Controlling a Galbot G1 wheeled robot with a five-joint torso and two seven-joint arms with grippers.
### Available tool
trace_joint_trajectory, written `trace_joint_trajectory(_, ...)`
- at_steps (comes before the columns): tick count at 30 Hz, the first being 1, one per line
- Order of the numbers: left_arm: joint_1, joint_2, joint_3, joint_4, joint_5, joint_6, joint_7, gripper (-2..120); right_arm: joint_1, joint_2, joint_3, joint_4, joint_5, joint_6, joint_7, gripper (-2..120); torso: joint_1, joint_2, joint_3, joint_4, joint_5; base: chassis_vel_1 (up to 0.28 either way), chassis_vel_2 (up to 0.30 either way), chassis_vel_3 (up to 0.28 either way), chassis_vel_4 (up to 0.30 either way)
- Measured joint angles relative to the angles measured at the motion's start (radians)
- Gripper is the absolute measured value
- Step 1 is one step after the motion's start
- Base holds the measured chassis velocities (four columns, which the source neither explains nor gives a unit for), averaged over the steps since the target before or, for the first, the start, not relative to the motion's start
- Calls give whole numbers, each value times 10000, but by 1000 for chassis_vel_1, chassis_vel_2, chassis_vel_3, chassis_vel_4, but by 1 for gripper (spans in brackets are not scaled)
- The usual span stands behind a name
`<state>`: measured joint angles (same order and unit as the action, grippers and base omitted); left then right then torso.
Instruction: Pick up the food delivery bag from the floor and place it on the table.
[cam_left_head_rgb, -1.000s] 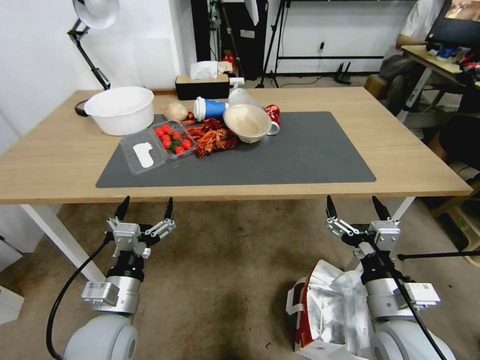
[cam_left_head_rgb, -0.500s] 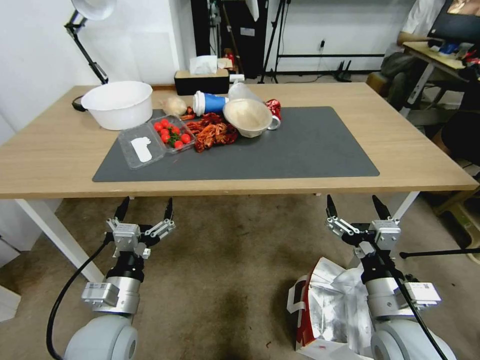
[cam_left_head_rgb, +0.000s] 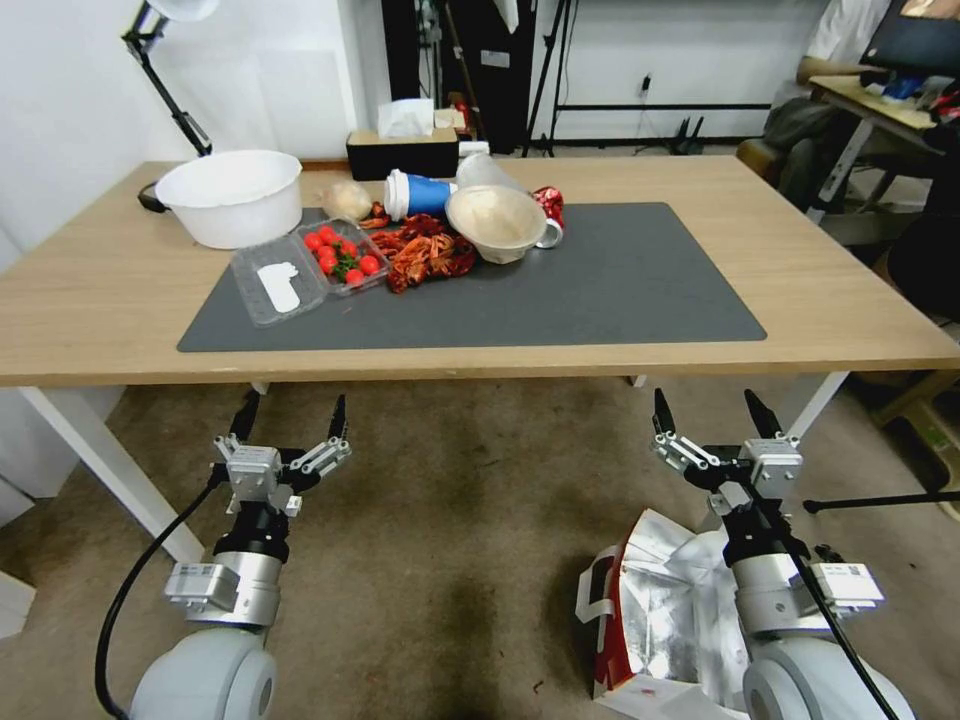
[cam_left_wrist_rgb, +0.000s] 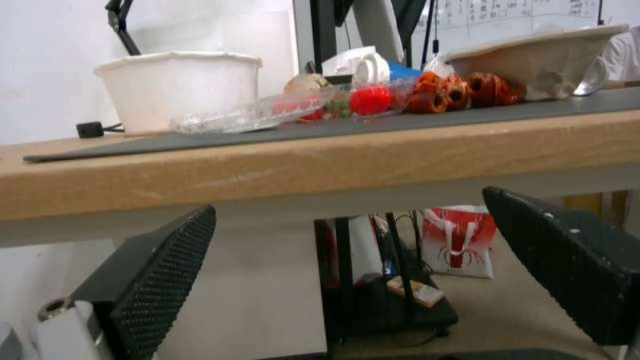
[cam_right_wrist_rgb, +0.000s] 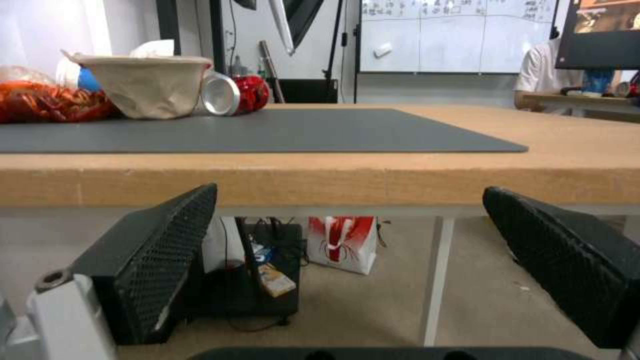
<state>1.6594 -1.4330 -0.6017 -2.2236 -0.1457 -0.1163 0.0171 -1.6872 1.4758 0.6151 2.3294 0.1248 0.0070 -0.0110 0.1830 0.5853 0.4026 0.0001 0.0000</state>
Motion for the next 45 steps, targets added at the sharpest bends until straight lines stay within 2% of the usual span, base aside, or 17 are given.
trace_joint_trajectory(45, 99, -71, -19, 2, 139, -104, 210, 100, 1, 67, 2, 8, 141, -39, 44, 100, -669, -1832, -1162, 0, 0, 0, 0, 0, 0)
